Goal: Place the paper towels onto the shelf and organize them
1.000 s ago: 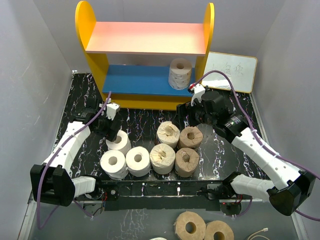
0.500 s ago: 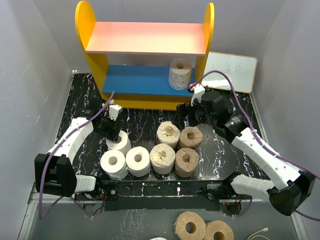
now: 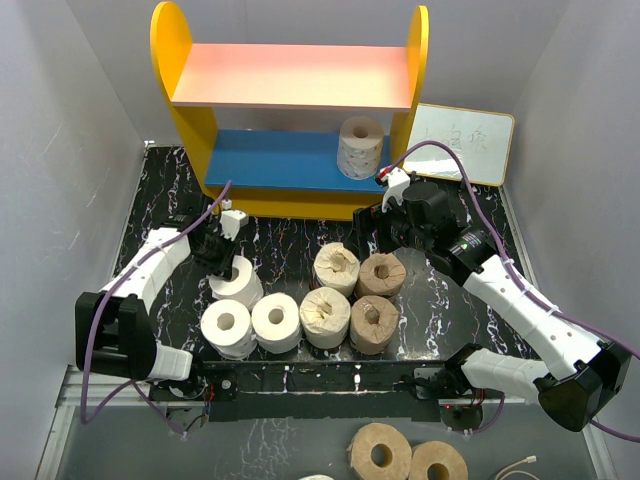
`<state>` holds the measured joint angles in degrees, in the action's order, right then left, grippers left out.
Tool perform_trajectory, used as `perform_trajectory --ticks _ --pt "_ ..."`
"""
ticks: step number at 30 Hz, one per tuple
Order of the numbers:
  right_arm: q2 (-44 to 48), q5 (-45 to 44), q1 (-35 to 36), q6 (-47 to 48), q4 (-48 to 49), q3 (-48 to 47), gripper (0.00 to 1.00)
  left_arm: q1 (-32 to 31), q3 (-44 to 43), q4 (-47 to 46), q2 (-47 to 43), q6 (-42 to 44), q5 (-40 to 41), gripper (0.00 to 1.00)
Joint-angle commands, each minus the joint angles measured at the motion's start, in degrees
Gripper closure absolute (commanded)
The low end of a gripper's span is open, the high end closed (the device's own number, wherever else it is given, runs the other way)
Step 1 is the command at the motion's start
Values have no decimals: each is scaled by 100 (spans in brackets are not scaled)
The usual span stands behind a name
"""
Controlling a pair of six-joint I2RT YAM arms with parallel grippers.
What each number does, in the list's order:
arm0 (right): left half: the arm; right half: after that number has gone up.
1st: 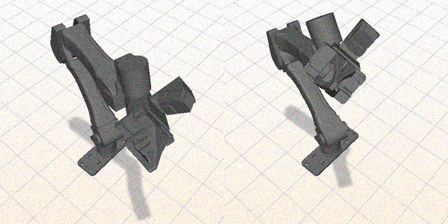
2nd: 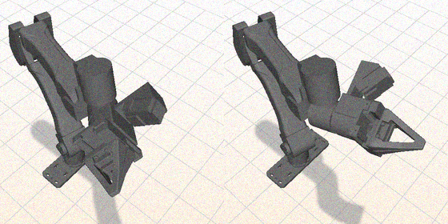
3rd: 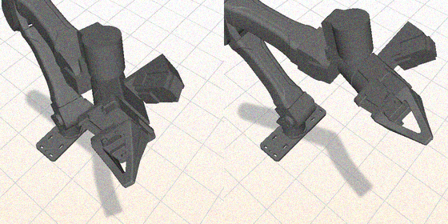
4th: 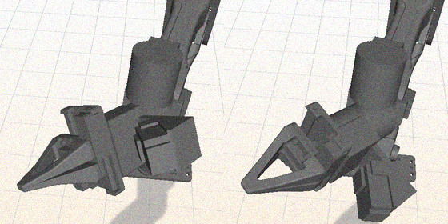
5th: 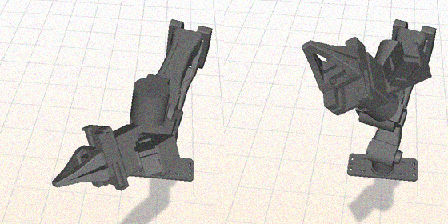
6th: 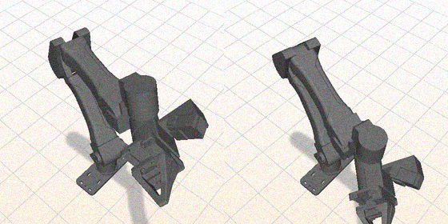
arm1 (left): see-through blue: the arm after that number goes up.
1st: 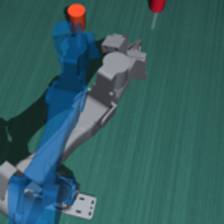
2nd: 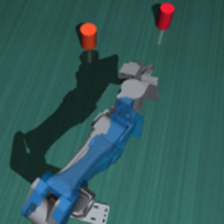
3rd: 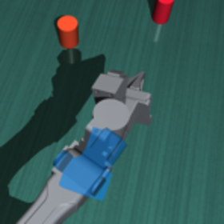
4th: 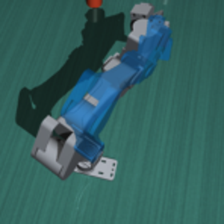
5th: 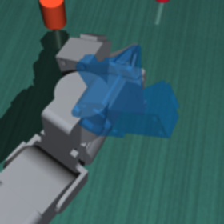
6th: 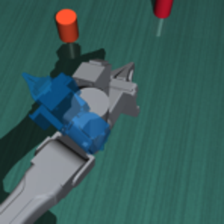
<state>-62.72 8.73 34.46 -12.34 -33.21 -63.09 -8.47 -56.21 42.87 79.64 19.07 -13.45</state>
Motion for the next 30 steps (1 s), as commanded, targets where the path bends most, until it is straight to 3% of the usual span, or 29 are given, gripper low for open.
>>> perform_trajectory --ticks 1,5,10,19,26,30 --pt "-4 -90 26 37 185 -211 5 21 -459 297 -82 -223 -91 100" --pt "-58 -82 24 36 198 -238 5 21 -1077 653 -11 -745 -71 100" --pt "-113 -69 26 8 254 -239 5 21 -1654 571 -5 -2557 1664 100" --pt "-124 -79 26 -56 213 -318 5 21 -1537 -47 -417 -4942 2570 100" --pt "34 -98 24 -190 198 -302 6 12 -2759 742 1057 -5122 2803 100" --pt "130 -135 21 -243 184 -317 6 -4 -3022 773 1624 -5163 2697 100"
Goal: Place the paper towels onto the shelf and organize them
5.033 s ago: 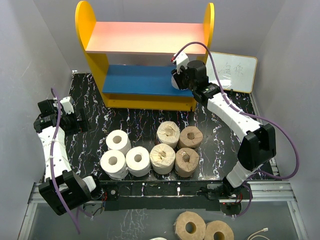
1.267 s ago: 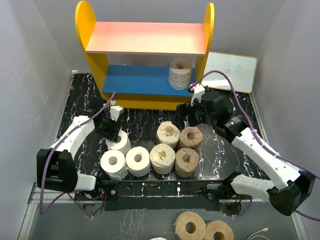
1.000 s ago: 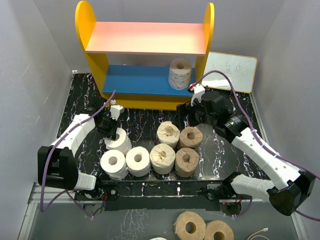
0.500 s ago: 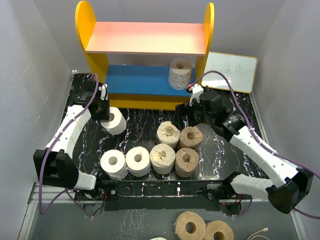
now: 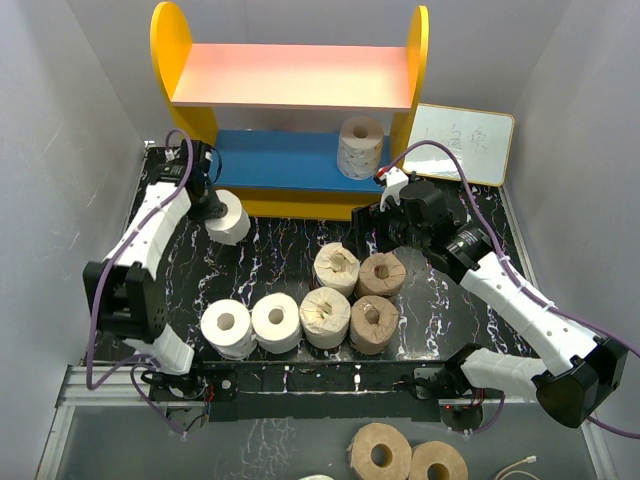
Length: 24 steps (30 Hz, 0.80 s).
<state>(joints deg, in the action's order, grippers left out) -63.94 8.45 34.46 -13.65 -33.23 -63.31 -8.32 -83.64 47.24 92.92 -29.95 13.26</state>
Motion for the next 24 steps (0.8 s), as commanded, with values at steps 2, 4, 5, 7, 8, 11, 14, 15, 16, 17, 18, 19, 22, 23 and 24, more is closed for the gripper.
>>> perform_trajectory --ticks 2,4,5,7,8,11,14,15,16,17,18,19,22,23,24 --pt "295 -82 25 -155 176 -311 6 -51 -450 377 542 -268 19 100" --pt "354 -89 26 -188 170 -322 6 -98 -691 510 898 -218 76 100" --pt "378 -108 27 -193 174 -330 6 -110 -823 579 1034 -191 113 100" --pt "427 -157 25 -191 162 -323 6 -126 -1054 704 1280 -167 190 100" --pt "441 -171 26 -191 147 -316 6 -126 -1139 730 1367 -179 199 100" --pt "463 -167 26 -191 141 -305 6 -141 -1216 593 1470 -225 176 100" --pt "475 -172 26 -199 128 -296 6 -165 -1212 345 1501 -283 208 100" --pt "479 -181 25 -191 126 -288 6 -170 -1253 329 1534 -296 210 100" --pt "491 -192 26 -183 118 -287 6 -175 -1316 348 1590 -314 207 100" --pt "500 -196 20 -190 105 -295 6 -176 -1385 382 1639 -326 215 100" --pt "512 -201 25 -188 96 -296 6 -186 -1466 428 1687 -343 211 100" --pt "521 -206 21 -190 92 -296 6 -200 -1523 460 1708 -357 198 100" --pt "586 -241 22 -188 80 -284 6 -243 -1424 361 1547 -402 183 100" --pt "599 -261 25 -190 88 -260 5 -266 -1285 254 1439 -419 205 100" --pt "611 -274 25 -182 95 -246 5 -279 -1127 107 1326 -442 226 100"
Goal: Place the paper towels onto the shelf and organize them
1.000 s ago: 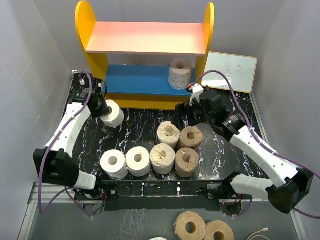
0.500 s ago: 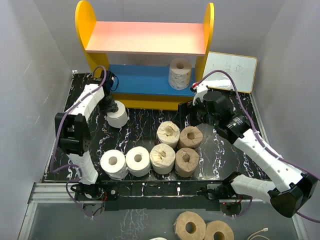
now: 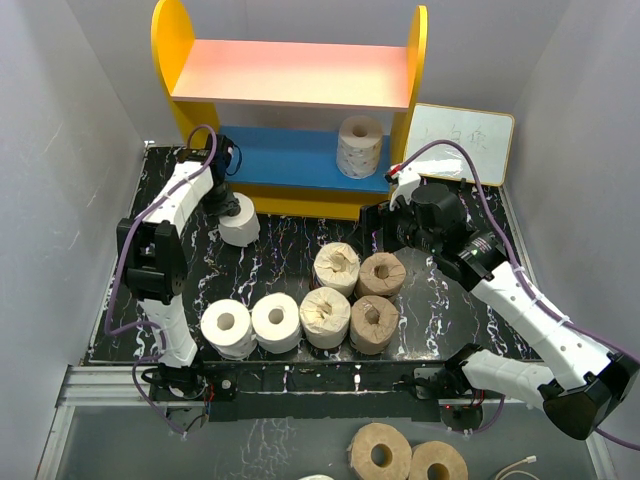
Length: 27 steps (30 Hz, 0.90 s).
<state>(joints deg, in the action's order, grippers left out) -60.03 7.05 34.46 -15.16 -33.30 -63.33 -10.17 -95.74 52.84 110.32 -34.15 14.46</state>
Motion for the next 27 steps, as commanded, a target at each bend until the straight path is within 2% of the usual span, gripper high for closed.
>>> perform_trajectory --ticks 1,6,19,23,27 --pt "220 -141 25 -22 104 -234 5 -98 259 -594 -544 -57 117 100" --pt "172 -73 21 -13 127 -232 5 -106 766 -1134 -919 -380 164 100" --pt "210 93 23 -167 279 -83 5 -133 746 -1367 -1123 -1348 210 100" --pt "269 71 25 -184 286 -39 5 -147 565 -1203 -934 -1400 128 100" --pt "309 -6 26 -134 214 -54 5 -154 804 -1272 -989 -1497 142 100"
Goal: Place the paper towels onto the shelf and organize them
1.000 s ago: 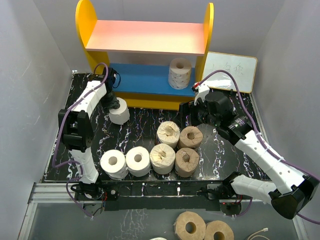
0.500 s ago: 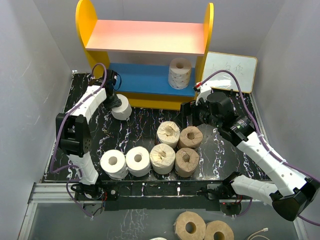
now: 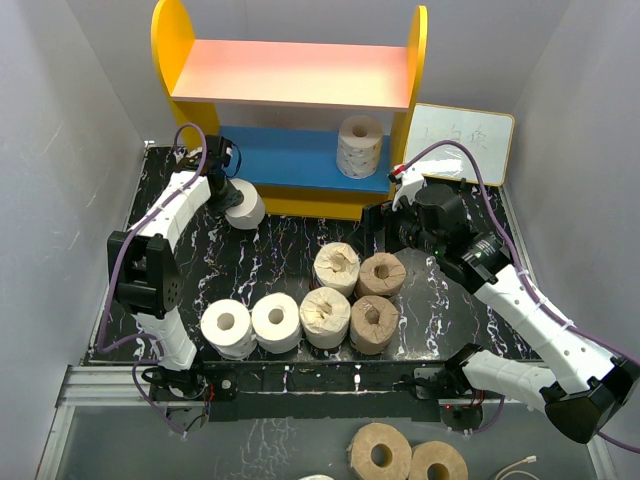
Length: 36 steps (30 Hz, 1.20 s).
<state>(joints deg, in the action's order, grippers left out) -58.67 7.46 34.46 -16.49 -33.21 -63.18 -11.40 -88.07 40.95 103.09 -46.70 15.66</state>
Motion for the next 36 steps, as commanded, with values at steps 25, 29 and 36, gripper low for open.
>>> perform_trajectory --ticks 25,29,36 --pt "153 -26 25 17 280 -37 5 -40 -214 30 249 -568 121 100" --pt "170 -41 26 15 273 -19 5 -39 -437 95 375 -585 137 100" --pt "173 -52 24 24 287 20 5 -37 -283 4 399 -616 133 100"
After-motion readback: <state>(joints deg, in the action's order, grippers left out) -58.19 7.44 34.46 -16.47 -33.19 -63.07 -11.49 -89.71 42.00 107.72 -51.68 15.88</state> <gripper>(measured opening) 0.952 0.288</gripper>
